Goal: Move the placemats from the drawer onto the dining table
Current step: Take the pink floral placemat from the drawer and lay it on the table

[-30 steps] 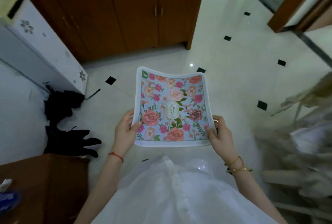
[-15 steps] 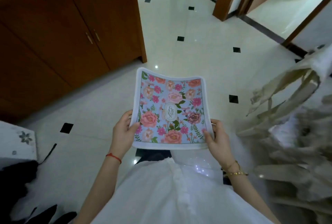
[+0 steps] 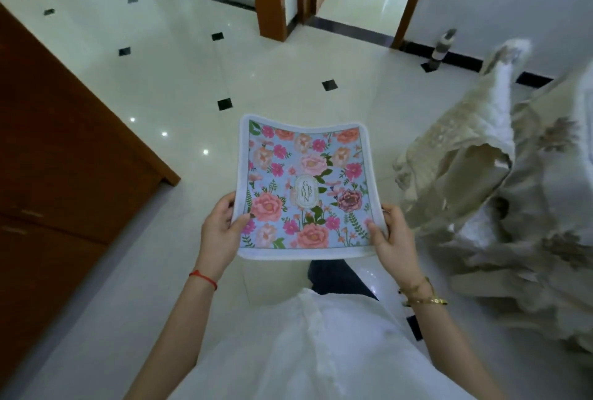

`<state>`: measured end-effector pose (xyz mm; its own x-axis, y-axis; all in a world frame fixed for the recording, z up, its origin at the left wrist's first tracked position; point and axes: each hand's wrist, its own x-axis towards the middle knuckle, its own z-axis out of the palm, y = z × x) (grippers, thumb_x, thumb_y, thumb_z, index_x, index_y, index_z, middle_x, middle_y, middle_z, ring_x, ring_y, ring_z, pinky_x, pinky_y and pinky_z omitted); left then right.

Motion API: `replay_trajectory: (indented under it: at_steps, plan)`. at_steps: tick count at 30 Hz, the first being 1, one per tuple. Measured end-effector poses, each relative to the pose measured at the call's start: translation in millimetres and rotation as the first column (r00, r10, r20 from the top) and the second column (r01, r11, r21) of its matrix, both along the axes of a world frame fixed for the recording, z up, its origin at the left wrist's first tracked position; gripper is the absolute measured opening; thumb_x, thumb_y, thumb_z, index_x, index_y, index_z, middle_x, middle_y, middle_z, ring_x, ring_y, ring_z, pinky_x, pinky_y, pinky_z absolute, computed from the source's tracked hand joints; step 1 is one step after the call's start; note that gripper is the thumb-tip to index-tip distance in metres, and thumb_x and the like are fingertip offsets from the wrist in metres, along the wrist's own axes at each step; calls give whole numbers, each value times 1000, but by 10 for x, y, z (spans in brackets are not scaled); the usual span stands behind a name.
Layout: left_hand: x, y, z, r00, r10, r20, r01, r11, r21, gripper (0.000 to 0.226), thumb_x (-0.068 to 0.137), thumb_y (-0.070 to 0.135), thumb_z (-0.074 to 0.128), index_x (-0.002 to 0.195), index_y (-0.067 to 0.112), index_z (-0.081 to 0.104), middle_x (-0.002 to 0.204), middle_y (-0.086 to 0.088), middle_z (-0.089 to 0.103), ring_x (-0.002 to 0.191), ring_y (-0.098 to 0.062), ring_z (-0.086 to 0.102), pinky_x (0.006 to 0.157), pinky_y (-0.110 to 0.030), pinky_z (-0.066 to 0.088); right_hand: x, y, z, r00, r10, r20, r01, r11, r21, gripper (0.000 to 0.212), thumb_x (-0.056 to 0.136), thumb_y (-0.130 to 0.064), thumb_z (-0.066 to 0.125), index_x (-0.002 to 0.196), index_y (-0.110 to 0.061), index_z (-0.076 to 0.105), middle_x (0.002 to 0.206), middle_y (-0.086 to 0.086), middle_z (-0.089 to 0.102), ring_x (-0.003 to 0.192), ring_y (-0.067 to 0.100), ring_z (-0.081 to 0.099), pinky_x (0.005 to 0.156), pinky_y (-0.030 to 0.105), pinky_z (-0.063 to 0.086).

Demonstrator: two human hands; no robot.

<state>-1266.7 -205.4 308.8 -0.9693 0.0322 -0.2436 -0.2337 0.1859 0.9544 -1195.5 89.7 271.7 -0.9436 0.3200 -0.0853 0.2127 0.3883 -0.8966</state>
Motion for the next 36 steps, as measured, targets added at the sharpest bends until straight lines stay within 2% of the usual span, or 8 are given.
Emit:
replay_trajectory:
  at_steps: [5,9,13,18,22,29,33,36]
  plan:
    - [-1158,662,-74,996,-90,-3,90,996,-18,38,90,-1,57,115,27,56,111,-7,69,99,-22,68,87,-49,55,-850,521,-59,994,-105,-21,105,994,21,22,94,-17,57,113,-14,48,100,-14,64,87,-10,63,65,10,51]
    - [-2068,1328,19,989,-147,-6,146,989,-18,40,90,0,57,113,33,57,110,-6,69,99,-22,68,87,-49,55,-1654,1152,45,990,-142,-18,142,990,-7,23,95,-13,55,116,-10,47,106,-9,64,91,-5,64,67,14,53]
    - [-2970,1962,141,980,-192,-46,190,981,-36,38,91,3,57,111,36,57,108,-7,70,96,-22,69,85,-48,56,-2474,1778,150,982,-188,-35,187,982,-17,24,94,-18,57,116,-12,48,109,1,66,95,12,67,73,31,58]
    - [-3879,2594,163,971,-236,-29,235,971,-52,32,92,6,57,118,25,56,104,-3,71,90,-20,71,82,-46,58,-3206,2280,179,965,-260,-35,261,965,10,25,94,-15,56,117,-9,47,107,1,66,93,5,66,70,17,55]
    - [-4634,3118,19,954,-300,-22,297,952,-77,32,92,6,57,119,22,56,104,-4,71,90,-20,71,82,-47,58,-3754,2672,26,945,-326,-22,325,945,-19,23,95,-21,56,115,-17,46,107,-1,65,95,9,66,73,26,56]
    - [-6223,4319,-34,912,-408,-42,406,912,-50,37,91,4,58,108,37,60,103,-3,72,90,-21,71,82,-45,57,-5067,3617,-23,900,-435,-24,434,900,-25,25,95,-16,55,117,-10,44,105,-7,64,90,0,65,68,17,55]
    - [-7208,5180,106,846,-530,-61,527,848,-57,33,91,6,58,120,21,58,107,-6,71,92,-21,71,82,-45,58,-5777,4261,99,839,-541,-52,539,841,-51,25,95,-20,54,117,-15,44,106,-10,63,91,2,66,69,21,57]
    - [-7782,5870,228,784,-616,-75,613,788,-61,31,91,7,58,121,16,57,105,-7,71,89,-20,71,78,-43,59,-6147,4689,201,785,-617,-57,614,787,-55,25,95,-23,54,117,-17,43,106,-11,62,92,-1,66,65,16,55]
